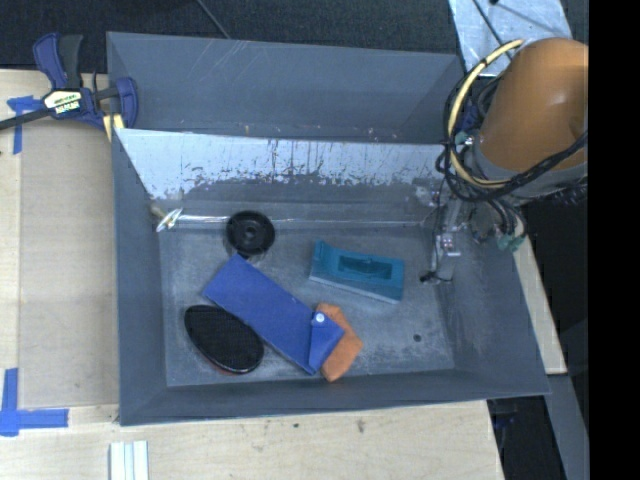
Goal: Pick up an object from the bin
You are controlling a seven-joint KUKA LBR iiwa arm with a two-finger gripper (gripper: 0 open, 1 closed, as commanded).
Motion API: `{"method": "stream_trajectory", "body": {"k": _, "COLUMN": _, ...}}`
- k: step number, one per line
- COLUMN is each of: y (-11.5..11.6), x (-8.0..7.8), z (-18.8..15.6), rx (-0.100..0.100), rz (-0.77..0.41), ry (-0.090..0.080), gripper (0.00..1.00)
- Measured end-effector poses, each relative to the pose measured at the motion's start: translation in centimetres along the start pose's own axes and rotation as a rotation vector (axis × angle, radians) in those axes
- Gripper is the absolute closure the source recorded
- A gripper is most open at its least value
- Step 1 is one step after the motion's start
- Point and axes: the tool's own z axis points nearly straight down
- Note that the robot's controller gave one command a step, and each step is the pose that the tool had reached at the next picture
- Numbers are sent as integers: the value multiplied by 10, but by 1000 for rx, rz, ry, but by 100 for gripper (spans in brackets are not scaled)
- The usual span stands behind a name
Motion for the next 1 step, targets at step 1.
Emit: {"method": "stream_trajectory", "body": {"k": 1, "y": 0, "x": -1, "z": -5, "rx": 1, "rz": -3, "ry": -9, "gripper": 100}}
